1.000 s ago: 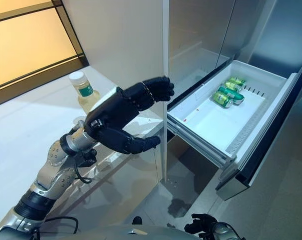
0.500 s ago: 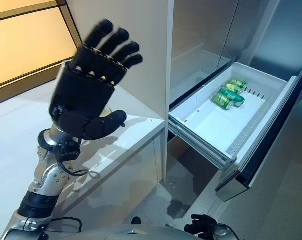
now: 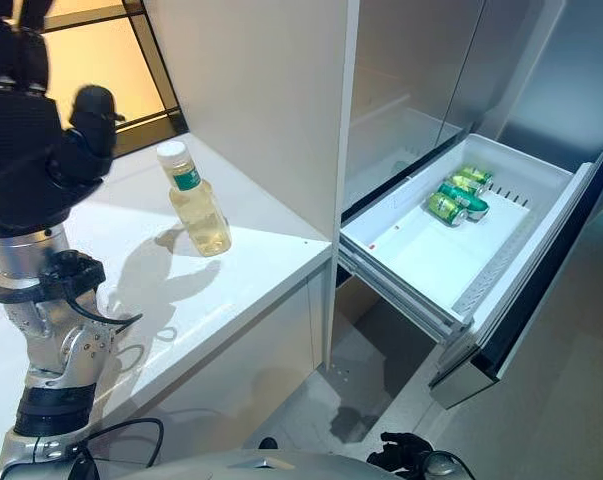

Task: Put drinks into fridge and close the fridge

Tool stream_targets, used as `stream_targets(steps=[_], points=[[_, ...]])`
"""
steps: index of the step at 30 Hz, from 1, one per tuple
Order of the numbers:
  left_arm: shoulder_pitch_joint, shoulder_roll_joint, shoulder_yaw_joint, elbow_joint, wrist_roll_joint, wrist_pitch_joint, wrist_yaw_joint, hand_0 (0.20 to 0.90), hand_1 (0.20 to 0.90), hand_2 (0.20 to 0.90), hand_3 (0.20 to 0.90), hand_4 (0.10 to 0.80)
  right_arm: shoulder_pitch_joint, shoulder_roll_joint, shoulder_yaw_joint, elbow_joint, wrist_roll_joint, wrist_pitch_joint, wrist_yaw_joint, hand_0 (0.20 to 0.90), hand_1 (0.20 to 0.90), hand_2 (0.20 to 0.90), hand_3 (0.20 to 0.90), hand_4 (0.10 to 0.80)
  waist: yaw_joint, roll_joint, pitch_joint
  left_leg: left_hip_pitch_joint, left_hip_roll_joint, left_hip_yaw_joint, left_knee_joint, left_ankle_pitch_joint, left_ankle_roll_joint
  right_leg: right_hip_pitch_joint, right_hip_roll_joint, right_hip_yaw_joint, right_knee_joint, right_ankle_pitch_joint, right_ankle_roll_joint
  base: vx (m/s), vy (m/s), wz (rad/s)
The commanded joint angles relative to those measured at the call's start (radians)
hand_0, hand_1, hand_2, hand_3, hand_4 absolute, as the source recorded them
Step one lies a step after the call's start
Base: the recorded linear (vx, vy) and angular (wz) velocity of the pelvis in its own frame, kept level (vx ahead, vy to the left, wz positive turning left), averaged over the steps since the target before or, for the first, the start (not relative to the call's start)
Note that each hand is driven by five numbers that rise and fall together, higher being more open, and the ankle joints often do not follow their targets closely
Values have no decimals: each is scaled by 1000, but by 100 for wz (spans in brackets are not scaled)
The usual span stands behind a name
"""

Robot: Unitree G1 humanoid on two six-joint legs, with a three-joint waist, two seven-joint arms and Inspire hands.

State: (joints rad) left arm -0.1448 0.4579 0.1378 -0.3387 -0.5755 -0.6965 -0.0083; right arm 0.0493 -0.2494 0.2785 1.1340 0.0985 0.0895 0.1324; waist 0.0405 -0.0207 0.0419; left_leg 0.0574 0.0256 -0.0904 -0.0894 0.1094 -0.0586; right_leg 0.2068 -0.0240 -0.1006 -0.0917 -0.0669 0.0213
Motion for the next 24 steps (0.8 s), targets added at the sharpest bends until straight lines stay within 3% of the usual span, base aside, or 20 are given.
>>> stream_targets(steps=[1, 4, 14, 24], points=[[-12, 64, 95, 34, 180, -34, 197, 900, 900, 900, 900, 800, 34, 5, -2, -13, -1, 17, 3, 900, 900, 900, 900, 800, 9, -11, -17, 49, -96, -9, 2, -160, 68, -76, 17, -10, 5, 41, 29, 0, 0, 0], [31, 78, 108, 85, 300, 61, 297, 900, 900, 900, 900, 800, 34, -2, -8, -30, -3, 35, 7, 900, 900, 900, 900, 800, 16, -8, -14, 50, -95, -12, 2, -158, 67, -73, 16, -13, 6, 40, 28, 22, 5, 9], [99, 116, 94, 177, 373, 284, 256, 900, 900, 900, 900, 800, 16, -23, -39, -22, 1, 50, 23, 900, 900, 900, 900, 800, 27, 6, -5, 52, -95, -14, 2, -151, 65, -69, 14, -17, 7, 41, 31, 8, 3, 6], [112, 140, 97, 217, 321, 363, 237, 900, 900, 900, 900, 800, 15, -30, -48, -13, -2, 50, 30, 900, 900, 900, 900, 800, 26, 13, -3, 55, -93, -11, 2, -147, 64, -67, 14, -16, 6, 42, 34, 0, 0, 0]])
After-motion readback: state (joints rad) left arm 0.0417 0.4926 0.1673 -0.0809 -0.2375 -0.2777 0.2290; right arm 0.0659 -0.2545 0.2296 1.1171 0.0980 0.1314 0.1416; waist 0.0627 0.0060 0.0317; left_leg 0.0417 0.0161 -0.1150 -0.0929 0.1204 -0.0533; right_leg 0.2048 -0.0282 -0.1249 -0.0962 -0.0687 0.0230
